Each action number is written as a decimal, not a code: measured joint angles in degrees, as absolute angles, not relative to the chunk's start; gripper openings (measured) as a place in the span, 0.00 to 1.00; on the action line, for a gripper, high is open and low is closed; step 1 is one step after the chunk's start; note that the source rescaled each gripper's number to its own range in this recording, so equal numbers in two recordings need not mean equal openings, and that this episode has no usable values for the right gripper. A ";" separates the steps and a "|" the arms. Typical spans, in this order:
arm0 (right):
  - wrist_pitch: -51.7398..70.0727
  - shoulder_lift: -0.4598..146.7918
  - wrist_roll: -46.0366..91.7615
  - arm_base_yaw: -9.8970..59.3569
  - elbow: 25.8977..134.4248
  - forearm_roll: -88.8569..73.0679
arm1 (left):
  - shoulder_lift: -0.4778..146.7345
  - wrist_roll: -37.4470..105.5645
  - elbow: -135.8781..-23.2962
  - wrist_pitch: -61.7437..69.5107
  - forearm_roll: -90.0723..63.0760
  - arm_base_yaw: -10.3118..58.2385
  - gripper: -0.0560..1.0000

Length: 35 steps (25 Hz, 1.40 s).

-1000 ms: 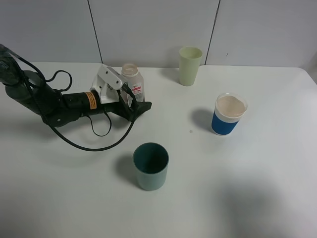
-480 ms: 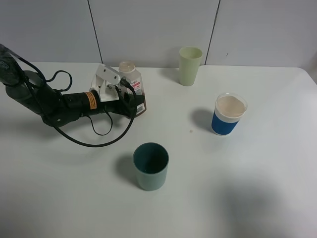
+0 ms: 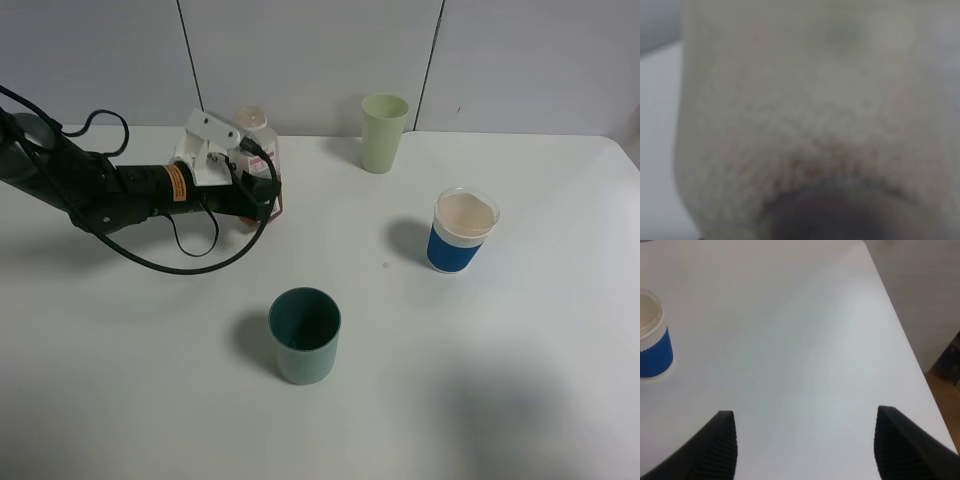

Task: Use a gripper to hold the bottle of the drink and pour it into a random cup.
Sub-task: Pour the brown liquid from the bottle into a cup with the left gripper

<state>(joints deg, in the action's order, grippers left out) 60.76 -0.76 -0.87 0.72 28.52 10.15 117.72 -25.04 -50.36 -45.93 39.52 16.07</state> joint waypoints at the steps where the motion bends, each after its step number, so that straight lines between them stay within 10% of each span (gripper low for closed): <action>1: 60.76 -0.76 -0.87 0.72 28.52 10.15 | 116.27 -25.62 -50.29 -44.89 39.52 16.07 0.09; 35: 60.76 -0.76 -0.87 0.72 28.52 10.15 | 75.45 -19.17 -40.90 1.05 19.41 16.07 0.09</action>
<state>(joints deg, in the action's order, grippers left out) 60.76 -0.76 -0.87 0.72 28.52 10.15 75.45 -19.17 -40.90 1.05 19.41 16.07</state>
